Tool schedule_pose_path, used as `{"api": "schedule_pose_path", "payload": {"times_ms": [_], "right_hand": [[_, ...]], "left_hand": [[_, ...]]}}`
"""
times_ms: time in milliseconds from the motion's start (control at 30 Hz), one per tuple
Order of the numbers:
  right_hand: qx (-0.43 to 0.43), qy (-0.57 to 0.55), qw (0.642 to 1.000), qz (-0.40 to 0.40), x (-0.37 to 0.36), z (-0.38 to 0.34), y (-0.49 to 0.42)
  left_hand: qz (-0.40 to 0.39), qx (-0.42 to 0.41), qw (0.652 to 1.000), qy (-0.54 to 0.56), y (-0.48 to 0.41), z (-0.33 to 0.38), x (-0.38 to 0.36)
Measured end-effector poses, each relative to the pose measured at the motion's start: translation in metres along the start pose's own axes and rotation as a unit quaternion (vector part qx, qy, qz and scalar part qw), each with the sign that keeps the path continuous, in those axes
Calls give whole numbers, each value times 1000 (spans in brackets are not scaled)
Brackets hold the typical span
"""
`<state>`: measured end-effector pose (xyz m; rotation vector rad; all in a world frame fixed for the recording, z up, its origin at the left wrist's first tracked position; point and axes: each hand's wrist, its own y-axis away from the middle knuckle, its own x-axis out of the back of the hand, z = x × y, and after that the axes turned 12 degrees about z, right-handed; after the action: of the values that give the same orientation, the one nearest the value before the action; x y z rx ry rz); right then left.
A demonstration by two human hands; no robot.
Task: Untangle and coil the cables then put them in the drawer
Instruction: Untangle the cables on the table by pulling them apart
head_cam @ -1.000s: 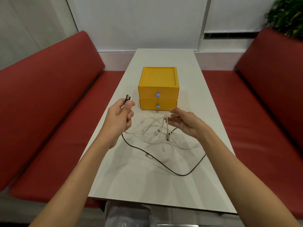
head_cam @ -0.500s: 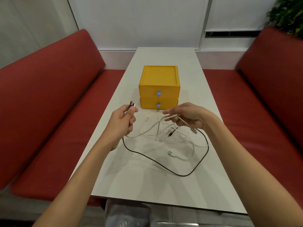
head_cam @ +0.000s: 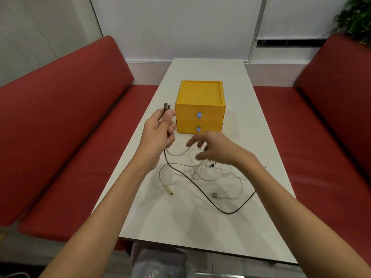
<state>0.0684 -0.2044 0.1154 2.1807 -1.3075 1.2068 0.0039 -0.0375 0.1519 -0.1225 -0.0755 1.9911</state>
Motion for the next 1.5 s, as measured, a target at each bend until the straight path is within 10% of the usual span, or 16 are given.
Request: {"api": "schedule_pose_path", "payload": {"times_ms": [167,467,867,1233,1500], "right_hand": [[-70,46,972,221,-5,40,-7],[-206,20,976,63,-15,74,-3],[-39,-399,870,288,64,-8,-6],[-113,-598,763,217,102,-21,-4],[-356,-278,878,155,112,35,4]], "left_hand": [[35,-24,996,74,-10,26,11],[74,-9,993,96,-8,25,29],[90,6,993,-76,-21,-30,32],[95,32,988,-121,-17,-55,44],[93,24,987,-130,-15,-55,47]]}}
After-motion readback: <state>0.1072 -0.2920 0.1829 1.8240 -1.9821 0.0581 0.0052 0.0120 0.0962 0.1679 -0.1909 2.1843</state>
